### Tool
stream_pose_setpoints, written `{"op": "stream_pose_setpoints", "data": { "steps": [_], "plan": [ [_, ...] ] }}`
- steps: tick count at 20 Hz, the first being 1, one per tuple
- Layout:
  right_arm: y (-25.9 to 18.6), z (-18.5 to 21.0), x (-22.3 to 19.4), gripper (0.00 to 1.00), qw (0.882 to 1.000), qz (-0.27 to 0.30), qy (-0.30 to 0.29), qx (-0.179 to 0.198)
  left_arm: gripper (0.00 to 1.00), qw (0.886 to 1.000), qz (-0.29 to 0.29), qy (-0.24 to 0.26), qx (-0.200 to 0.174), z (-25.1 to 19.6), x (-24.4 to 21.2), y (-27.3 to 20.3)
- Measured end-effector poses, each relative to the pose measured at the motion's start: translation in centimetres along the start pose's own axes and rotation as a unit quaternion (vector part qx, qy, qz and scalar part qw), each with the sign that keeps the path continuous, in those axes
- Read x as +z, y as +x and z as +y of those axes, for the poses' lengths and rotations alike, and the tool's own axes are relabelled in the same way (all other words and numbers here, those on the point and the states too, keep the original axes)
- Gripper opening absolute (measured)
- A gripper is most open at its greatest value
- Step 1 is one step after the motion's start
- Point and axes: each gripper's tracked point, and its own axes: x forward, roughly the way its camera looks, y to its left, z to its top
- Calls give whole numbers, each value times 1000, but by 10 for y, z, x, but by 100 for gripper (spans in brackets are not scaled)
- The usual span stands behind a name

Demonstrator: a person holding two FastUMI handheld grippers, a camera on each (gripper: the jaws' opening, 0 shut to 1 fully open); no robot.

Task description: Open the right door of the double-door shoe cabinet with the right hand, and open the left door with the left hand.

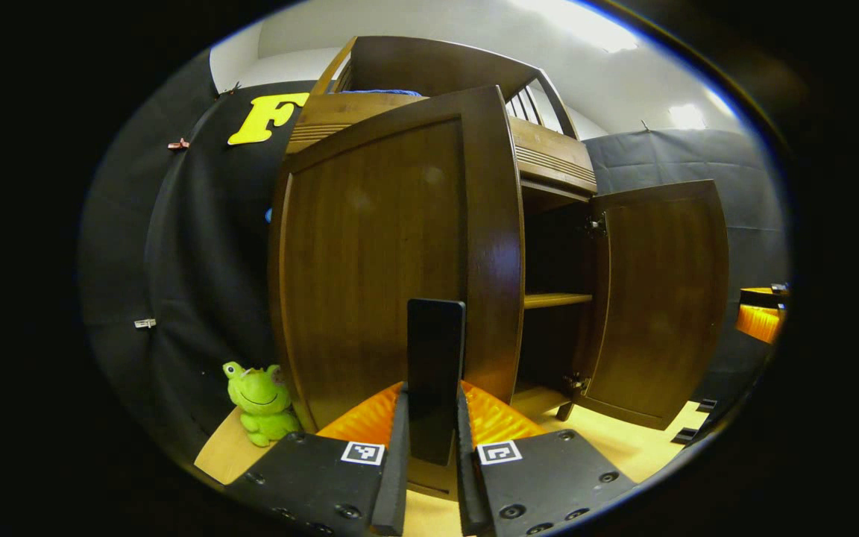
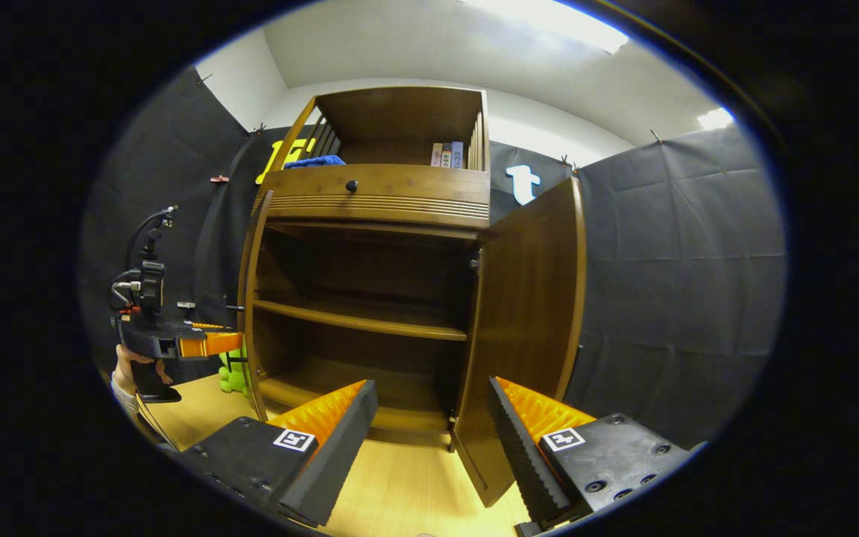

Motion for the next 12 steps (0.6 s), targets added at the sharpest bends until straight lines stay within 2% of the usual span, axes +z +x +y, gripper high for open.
{"op": "stream_pose_setpoints", "data": {
  "steps": [12],
  "plan": [
    [3, 56, -7, 96, 999, -1, -5, 44, 29, 1000, -2, 1, 26, 36, -2, -41]
  ]
}}
